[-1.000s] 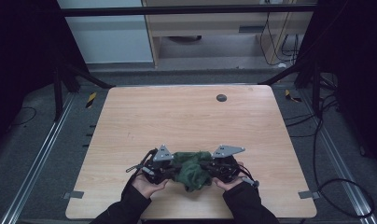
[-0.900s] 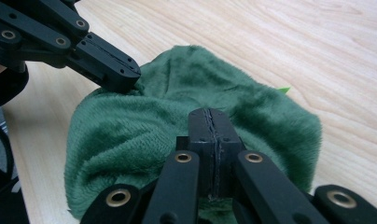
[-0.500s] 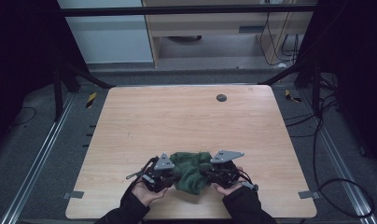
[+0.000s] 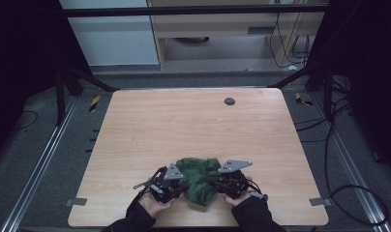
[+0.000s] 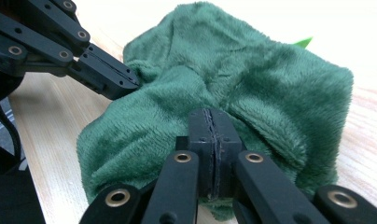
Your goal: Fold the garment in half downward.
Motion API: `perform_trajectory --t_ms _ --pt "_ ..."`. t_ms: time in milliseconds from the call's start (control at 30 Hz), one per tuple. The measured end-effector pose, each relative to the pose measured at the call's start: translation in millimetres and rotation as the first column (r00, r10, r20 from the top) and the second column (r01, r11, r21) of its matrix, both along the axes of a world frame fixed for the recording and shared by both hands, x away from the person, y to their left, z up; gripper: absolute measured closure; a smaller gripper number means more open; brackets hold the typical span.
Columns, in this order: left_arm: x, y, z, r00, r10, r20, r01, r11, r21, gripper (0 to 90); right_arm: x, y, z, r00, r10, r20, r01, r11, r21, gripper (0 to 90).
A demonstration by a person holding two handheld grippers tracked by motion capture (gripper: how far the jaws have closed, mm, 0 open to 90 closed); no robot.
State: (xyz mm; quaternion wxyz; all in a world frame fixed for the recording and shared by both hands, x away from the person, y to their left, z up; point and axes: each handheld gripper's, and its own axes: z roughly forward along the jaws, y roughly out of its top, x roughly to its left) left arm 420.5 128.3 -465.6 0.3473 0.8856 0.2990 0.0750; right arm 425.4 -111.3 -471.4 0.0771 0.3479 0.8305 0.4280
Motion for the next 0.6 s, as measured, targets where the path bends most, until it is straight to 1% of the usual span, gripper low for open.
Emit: perform_trajectory --t_ms 100,167,200,233,267,333,367,400,433,533,567,600 --pt "0.0 0.9 1.0 1.0 0.006 0.004 -0.006 1.0 -0.005 89.5 -0.1 1.1 -1.0 1.0 0.005 -0.002 -0.005 1.0 0.001 88.8" --pt "0.1 2.9 3.7 0.9998 0.017 0.013 -0.016 0.9998 -0.014 87.8 -0.2 -0.1 1.0 1.0 -0.001 0.005 0.001 1.0 0.009 87.7" --pt "0.1 4.3 5.3 0.9996 0.024 0.017 -0.023 0.9995 -0.023 87.8 -0.2 -0.1 1.0 1.0 -0.001 0.005 0.001 1.0 0.009 87.7" --pt "0.0 6.6 7.1 0.999 0.036 0.025 -0.035 0.9988 -0.035 84.4 -0.3 -2.0 4.1 0.9998 -0.007 0.016 0.006 0.9997 0.022 86.8" --pt "0.1 8.6 8.3 0.9988 0.039 0.029 -0.038 0.9986 -0.037 84.4 -0.3 -2.0 4.1 0.9998 -0.007 0.016 0.006 0.9997 0.022 86.8" --pt "0.2 14.1 11.7 0.9977 0.058 0.036 -0.056 0.9969 -0.055 82.5 -0.7 -5.0 9.0 0.9994 -0.018 0.03 0.017 0.9992 0.036 85.6" --pt "0.4 17.2 13.4 0.9965 0.071 0.045 -0.068 0.9957 -0.064 82.5 -0.7 -5.0 9.0 0.9994 -0.018 0.03 0.017 0.9992 0.036 85.6" --pt "1.1 23.7 16.7 0.9939 0.096 0.054 -0.092 0.9928 -0.077 81.3 0.0 -8.5 12.0 0.9984 -0.031 0.047 0.029 0.9987 0.042 84.1" --pt "1.1 23.7 16.7 0.9939 0.096 0.054 -0.092 0.9928 -0.077 80.4 0.0 -8.5 12.0 0.9984 -0.031 0.047 0.029 0.9987 0.042 84.1" --pt "3.4 34.1 19.3 0.9887 0.134 0.068 -0.128 0.9881 -0.086 78.1 1.6 -15.6 15.3 0.9961 -0.061 0.065 0.058 0.9972 0.047 80.7" --pt "4.2 37.6 19.7 0.9869 0.147 0.067 -0.141 0.9858 -0.091 77.0 2.5 -18.3 15.9 0.9945 -0.074 0.073 0.071 0.9965 0.045 80.0" --pt "5.1 41.1 19.9 0.9844 0.161 0.071 -0.154 0.9837 -0.092 75.5 3.3 -21.2 16.7 0.9936 -0.086 0.073 0.083 0.9954 0.048 78.9"
